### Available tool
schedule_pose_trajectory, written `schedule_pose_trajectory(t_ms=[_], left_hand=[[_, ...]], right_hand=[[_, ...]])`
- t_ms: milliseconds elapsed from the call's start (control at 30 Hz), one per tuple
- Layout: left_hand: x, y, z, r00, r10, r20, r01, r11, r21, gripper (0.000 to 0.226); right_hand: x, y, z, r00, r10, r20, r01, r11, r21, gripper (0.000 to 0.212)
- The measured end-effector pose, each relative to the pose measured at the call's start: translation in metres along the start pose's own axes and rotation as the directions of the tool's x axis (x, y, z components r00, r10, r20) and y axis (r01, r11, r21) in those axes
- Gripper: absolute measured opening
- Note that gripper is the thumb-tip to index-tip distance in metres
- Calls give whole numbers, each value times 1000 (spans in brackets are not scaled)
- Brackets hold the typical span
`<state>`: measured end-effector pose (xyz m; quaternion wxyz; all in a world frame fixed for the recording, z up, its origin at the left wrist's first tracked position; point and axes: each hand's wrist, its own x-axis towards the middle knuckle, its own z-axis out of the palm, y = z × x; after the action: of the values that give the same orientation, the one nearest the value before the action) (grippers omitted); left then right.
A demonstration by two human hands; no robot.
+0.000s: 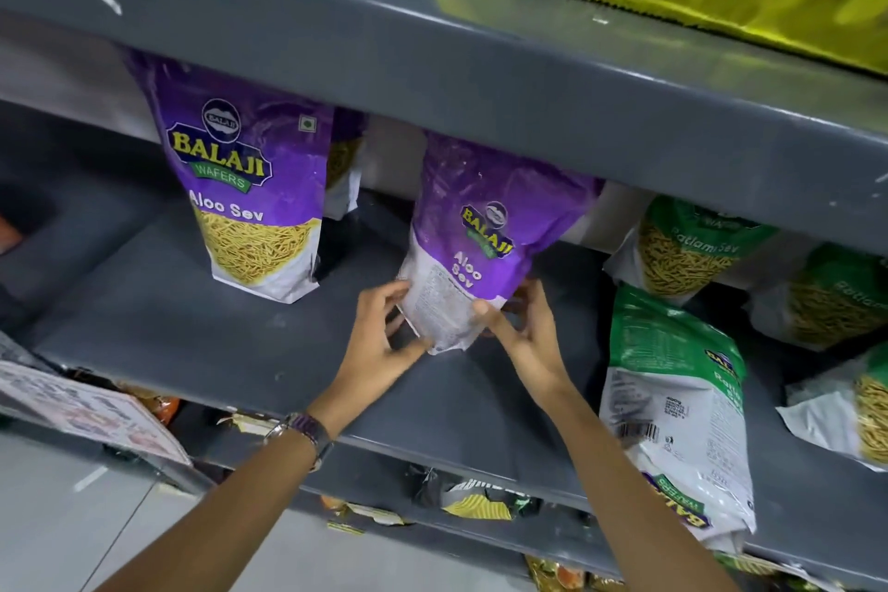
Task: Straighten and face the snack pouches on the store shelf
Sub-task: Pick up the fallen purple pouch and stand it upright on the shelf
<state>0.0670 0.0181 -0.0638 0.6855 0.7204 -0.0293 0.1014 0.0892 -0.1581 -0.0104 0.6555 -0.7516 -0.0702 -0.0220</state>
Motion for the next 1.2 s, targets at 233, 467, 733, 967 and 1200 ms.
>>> schedule_pose_trajectory(t_ms=[233, 467, 733, 967, 1200], left_hand=[[7, 11, 3, 997, 17, 78, -23, 997, 70, 101], [17, 7, 0, 996, -83, -24, 84, 994, 63, 81], [28, 3, -21, 997, -50, 63, 38, 984, 176, 65], [39, 7, -34, 990, -73, 118, 41, 968, 248, 65], [37, -1, -40, 991, -93, 98, 97, 994, -40, 62]], right_hand=[[-8, -2, 6, 1000, -2, -18, 1, 999, -53, 10], [13, -9, 24, 962, -13, -273, -47, 976, -214, 94], [29, -6, 8, 995, 97, -4, -96, 989, -114, 113], [29, -11, -2, 993, 106, 49, -110, 989, 96, 68], [25, 3, -11, 1000, 17, -21, -21, 983, -181, 62]])
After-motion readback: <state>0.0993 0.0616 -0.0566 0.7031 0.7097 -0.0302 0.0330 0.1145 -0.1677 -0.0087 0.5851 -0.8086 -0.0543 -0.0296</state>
